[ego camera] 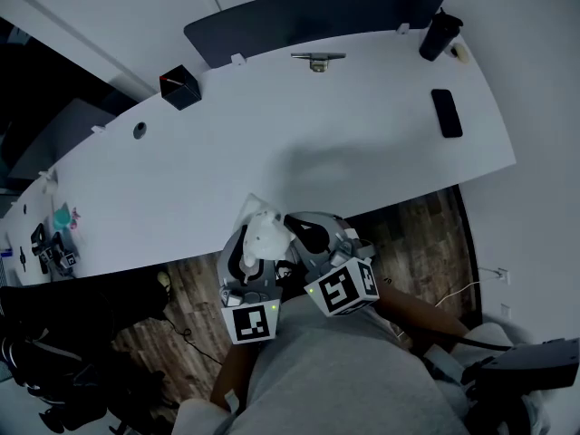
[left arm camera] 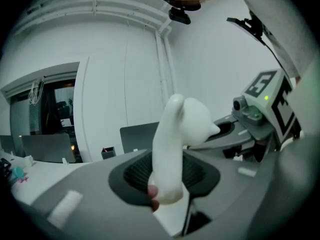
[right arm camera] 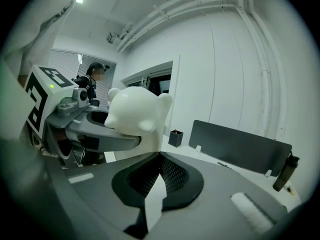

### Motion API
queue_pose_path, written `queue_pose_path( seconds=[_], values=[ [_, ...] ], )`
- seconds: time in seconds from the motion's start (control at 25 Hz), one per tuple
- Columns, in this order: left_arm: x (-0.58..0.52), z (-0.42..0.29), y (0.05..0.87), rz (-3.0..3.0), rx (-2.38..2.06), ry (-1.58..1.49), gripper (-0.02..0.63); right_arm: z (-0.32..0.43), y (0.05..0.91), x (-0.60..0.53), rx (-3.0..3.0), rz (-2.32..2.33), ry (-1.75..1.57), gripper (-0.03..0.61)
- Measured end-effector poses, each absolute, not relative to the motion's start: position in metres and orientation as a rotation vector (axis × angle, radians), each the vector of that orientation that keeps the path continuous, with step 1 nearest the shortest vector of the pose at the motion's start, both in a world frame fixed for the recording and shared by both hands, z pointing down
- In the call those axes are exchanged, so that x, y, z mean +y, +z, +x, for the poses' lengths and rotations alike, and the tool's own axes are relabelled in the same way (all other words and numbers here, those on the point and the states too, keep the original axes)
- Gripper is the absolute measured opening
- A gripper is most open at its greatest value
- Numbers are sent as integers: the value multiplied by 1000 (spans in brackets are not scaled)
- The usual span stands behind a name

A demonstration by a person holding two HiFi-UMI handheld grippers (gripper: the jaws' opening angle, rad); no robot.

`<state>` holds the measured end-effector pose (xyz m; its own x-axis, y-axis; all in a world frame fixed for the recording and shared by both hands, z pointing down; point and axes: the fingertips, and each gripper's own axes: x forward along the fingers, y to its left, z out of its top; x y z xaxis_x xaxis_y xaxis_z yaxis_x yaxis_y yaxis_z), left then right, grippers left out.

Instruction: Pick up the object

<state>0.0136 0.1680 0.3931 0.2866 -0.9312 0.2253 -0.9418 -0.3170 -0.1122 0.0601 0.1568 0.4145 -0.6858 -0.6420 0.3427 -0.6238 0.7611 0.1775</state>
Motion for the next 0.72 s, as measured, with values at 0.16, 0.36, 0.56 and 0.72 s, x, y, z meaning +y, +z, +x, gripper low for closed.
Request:
queue_pose_path(
  seconds=[0.16, 0.36, 0.56, 0.72],
  values=[
    [174, -6, 389, 2481, -1813, 347, 140, 40, 414, 163, -2560, 966, -40, 2],
    [185, -25, 388, 2488, -1795, 302, 140, 23, 412, 171, -2520, 976, -61, 2],
    [196, -38, 388, 2502, -1778, 263, 140, 8, 411, 184, -2491, 989, -83, 2],
    [208, -49, 388, 2510, -1753, 235, 140, -2, 413, 200, -2468, 1008, -68, 2]
  ],
)
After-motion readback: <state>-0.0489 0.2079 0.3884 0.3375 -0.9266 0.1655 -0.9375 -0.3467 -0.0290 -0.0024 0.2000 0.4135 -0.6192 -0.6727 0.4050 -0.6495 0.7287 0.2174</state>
